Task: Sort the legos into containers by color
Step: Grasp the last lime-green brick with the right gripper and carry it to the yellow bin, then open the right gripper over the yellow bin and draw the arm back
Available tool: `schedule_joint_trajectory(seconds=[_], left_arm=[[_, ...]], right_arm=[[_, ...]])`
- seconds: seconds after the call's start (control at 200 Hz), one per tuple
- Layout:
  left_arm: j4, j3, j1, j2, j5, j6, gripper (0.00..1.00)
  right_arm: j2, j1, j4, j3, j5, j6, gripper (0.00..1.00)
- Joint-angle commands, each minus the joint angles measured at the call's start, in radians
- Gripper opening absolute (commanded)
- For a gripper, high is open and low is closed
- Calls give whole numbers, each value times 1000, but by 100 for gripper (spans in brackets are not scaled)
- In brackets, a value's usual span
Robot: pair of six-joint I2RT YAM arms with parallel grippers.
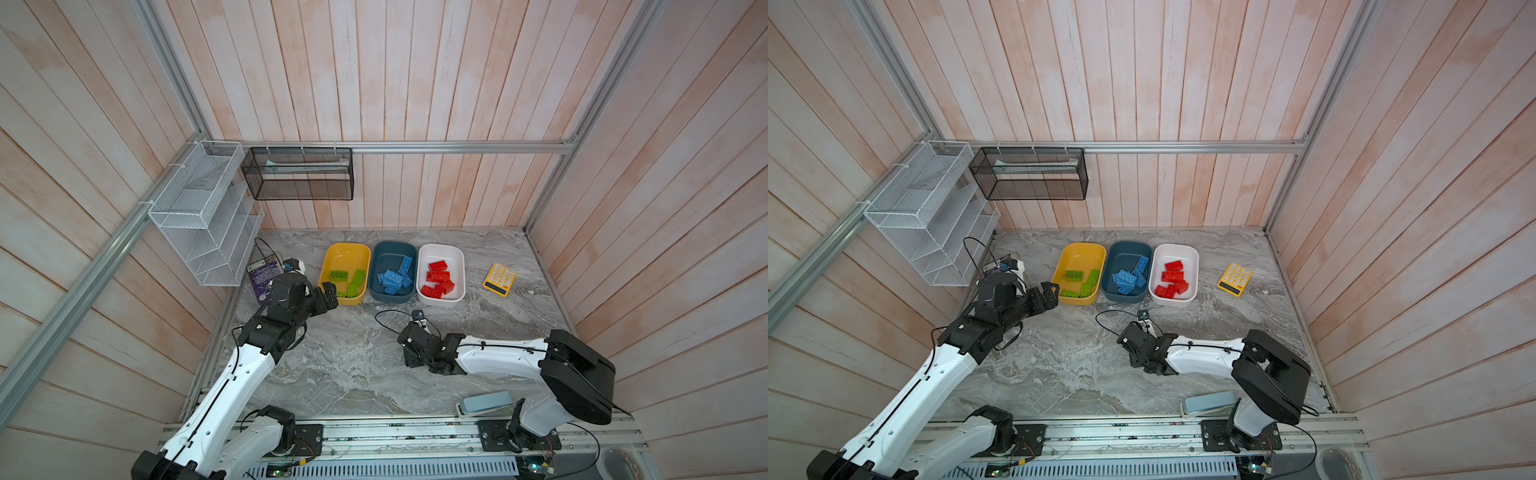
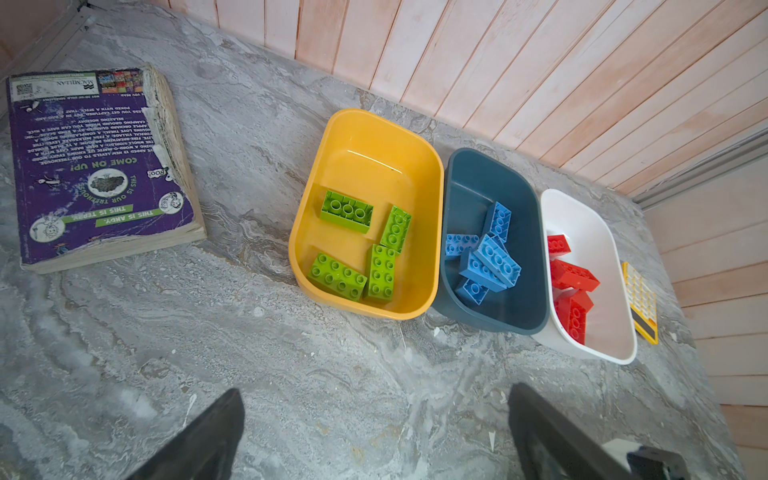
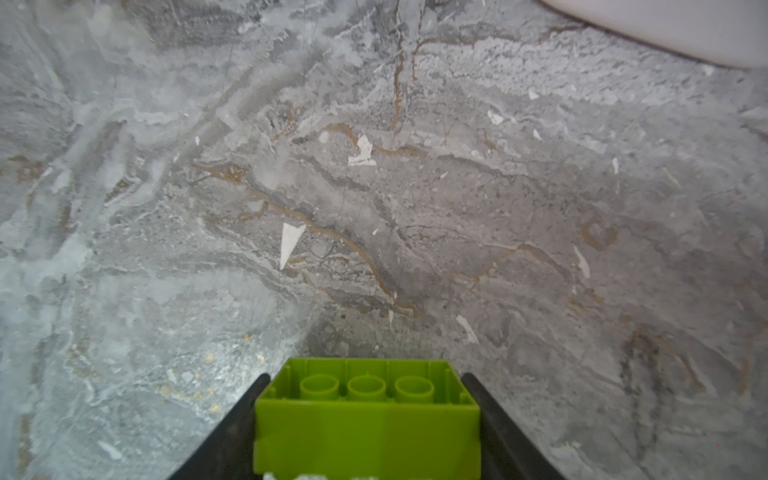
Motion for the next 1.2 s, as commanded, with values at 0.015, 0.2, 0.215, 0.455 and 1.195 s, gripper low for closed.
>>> schedule_joint_trajectory(seconds=[0.015, 0.2, 0.215, 0.455, 1.195], left_arm=[[-12, -18, -3, -51, -15, 6, 100], [-16, -83, -2, -171, -6, -20, 100], [-18, -89, -2, -180, -6, -21, 100], [-67, -138, -2, -360, -12, -36, 100], [-107, -172, -3, -489, -38, -53, 100]], right_arm=[[-38, 8, -19, 62, 2, -55, 58], [-15, 5, -27, 251, -60, -193, 56], [-7, 4, -26, 274, -67, -208, 56], [207, -41, -25, 629, -177, -368, 55], [700, -175, -117, 1243, -333, -441, 83]])
